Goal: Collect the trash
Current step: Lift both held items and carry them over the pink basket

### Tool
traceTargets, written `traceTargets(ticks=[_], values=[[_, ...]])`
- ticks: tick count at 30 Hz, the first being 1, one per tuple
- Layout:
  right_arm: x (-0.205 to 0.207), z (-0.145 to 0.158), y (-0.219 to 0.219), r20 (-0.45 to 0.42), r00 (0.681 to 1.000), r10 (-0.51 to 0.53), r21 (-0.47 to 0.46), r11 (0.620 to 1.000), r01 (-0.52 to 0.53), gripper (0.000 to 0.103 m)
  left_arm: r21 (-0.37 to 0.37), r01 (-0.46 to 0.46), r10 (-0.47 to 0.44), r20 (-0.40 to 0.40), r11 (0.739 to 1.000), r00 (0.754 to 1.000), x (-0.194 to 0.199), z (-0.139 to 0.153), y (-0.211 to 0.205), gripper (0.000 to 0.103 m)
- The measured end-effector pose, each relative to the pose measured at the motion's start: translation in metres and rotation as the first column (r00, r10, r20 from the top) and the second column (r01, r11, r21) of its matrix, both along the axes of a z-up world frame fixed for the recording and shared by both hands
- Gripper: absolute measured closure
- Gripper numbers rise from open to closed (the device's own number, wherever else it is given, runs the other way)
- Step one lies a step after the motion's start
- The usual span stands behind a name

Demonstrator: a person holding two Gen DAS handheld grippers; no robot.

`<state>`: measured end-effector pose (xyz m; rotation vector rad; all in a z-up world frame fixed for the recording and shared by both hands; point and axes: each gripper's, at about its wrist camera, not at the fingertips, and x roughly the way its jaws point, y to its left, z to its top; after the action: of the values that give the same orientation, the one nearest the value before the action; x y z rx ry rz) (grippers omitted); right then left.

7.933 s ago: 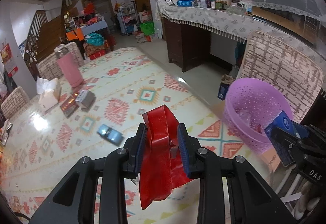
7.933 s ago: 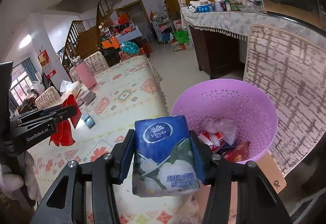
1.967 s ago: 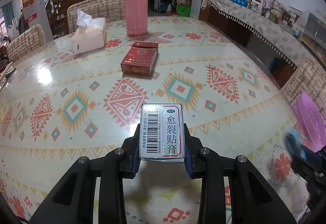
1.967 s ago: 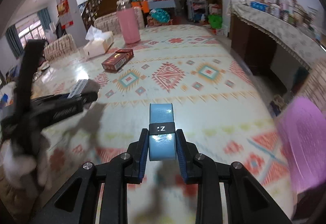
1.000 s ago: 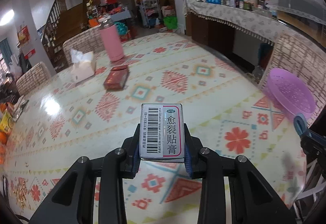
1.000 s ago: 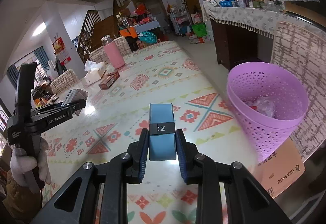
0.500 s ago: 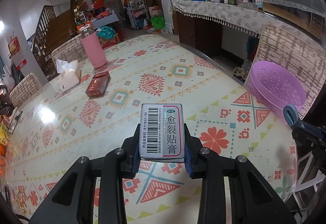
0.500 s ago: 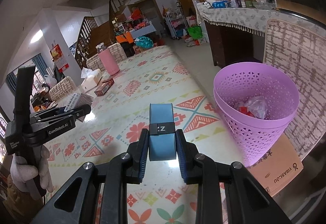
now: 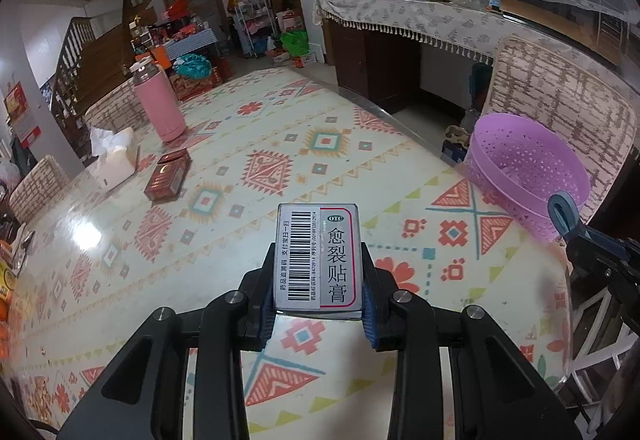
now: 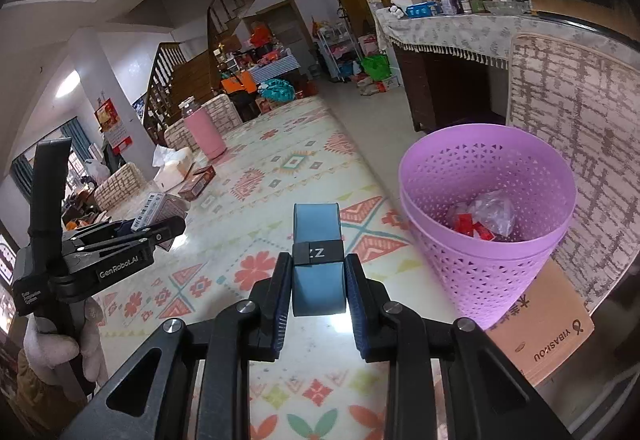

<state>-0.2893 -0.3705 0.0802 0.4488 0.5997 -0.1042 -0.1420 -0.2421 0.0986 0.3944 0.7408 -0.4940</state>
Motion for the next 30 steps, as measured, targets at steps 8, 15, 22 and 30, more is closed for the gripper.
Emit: traceTargets(ticks=[8,15,22,30], values=[[-0.006,0.000,-0.025,0.004,0.999,-0.038,0.019,0.999,0.038,0.074,0.005,0.039,-0.039,-0.014,0.999,0.999,0.001,-0.001,-0.027,0.070],[-0.011,0.000,-0.050,0.005,0.997,-0.073,0.033,0.997,0.073,0.074,0.013,0.077,-0.077,-0.021,0.997,0.997,-0.002,-0.003,-0.054,0.070],[-0.014,-0.001,-0.074,0.005,0.995,-0.102,0.042,0.994,0.101,0.074,0.026,0.119,-0.118,-0.030,0.993,0.993,-0.004,-0.005,-0.084,0.070],[-0.017,-0.004,-0.098,0.001,0.992,-0.127,0.056,0.990,0.127,0.074,0.033,0.155,-0.154,-0.043,0.987,0.987,-0.003,-0.008,-0.117,0.070]])
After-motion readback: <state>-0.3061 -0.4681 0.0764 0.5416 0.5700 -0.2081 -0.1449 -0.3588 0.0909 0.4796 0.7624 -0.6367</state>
